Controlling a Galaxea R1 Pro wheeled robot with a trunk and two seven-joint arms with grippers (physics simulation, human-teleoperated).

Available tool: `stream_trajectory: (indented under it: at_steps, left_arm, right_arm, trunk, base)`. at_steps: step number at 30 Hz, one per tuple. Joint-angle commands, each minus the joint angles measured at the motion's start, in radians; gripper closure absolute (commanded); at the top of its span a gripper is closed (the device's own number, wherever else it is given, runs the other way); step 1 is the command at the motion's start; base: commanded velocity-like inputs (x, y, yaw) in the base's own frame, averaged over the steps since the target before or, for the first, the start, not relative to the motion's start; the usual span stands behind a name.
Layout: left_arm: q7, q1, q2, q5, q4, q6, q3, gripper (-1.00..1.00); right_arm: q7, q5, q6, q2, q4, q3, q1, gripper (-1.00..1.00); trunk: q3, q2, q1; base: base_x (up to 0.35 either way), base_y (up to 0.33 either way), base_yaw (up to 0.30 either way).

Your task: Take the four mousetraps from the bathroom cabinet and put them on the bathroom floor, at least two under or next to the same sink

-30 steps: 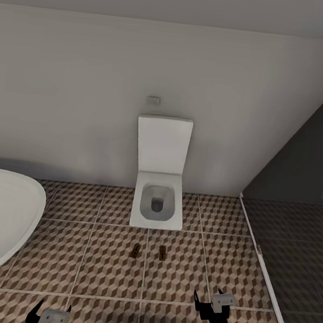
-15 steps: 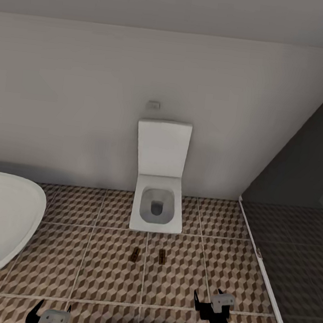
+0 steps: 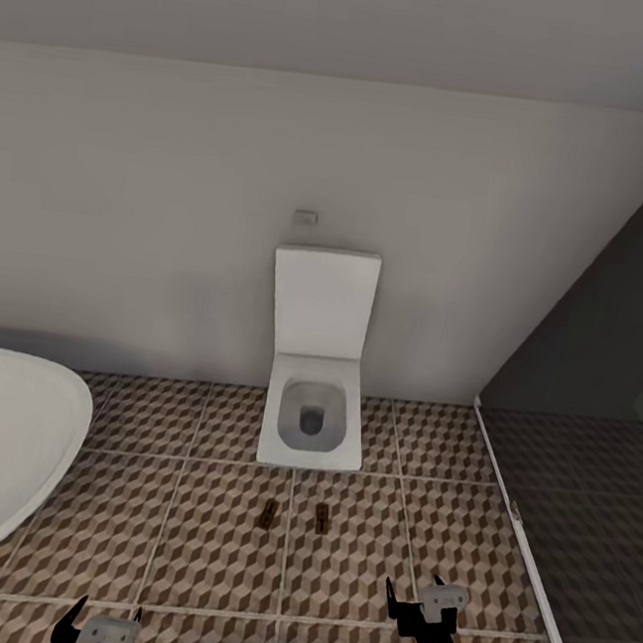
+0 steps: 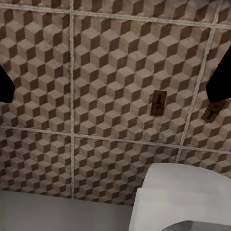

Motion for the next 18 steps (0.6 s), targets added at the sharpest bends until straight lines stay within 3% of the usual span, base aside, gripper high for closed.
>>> stream_trajectory:
  at_steps: [1, 18]
  left_arm:
    - [0.006, -0.001, -0.001, 0.001, 0.002, -0.003, -0.008, -1.00]
    - [0.006, -0.001, -0.001, 0.001, 0.002, -0.003, -0.008, -1.00]
  right_arm:
    - [-0.004, -0.006, -0.003, 0.000, 0.001, 0.009, -0.001, -1.00]
    - [-0.004, -0.006, -0.003, 0.000, 0.001, 0.009, -0.001, -1.00]
  trunk:
    - [0.000, -0.002, 0.001]
    - [0.028, -0.002, 0.001]
  base:
    - [0.000, 0.000, 0.000]
    - [0.000, 0.000, 0.000]
